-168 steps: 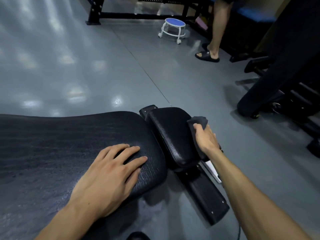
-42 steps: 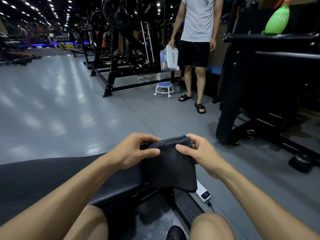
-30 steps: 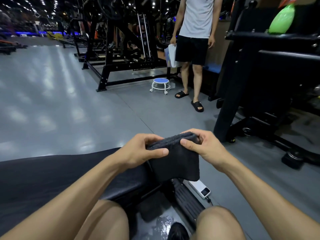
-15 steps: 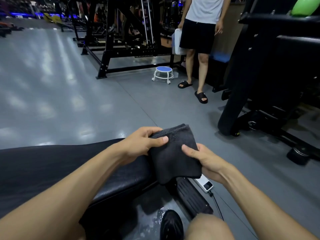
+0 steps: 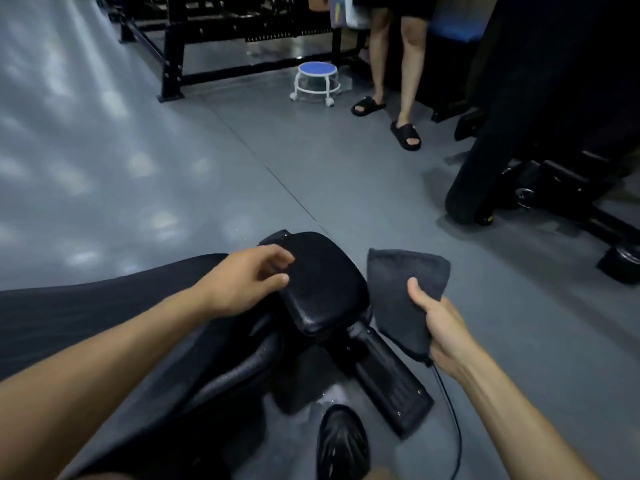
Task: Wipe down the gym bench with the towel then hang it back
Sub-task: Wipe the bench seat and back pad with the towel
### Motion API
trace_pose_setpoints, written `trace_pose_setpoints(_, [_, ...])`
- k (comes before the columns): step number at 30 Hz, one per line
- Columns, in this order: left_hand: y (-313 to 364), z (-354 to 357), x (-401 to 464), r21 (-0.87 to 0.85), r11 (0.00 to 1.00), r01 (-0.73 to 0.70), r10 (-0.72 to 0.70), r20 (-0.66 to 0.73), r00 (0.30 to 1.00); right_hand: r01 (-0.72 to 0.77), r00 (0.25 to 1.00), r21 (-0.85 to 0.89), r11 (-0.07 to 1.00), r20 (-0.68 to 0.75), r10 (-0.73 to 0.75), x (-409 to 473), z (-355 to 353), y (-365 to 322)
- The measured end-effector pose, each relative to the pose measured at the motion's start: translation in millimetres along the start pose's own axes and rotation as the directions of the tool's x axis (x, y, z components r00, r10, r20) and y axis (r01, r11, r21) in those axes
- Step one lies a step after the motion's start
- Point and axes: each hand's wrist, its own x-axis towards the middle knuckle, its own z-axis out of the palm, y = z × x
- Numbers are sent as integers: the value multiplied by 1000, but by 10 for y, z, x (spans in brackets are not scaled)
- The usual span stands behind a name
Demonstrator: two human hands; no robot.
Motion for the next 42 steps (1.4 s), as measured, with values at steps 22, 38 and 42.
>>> trace_pose_setpoints(22, [-837,484,5,533,845,-27,39,-10,999,233,959,-468,853,-35,-281,248,730,1086])
trace_pose_setpoints(38, [-841,513,1,542,839,-33,62,-35,997,-1,998,-666,746,-52,-45,84,1256,730])
trace_pose_setpoints(42, [-837,511,-12,518,854,-41,77,-47,996,185,981,-758,625,101,-167,-243,1202,967])
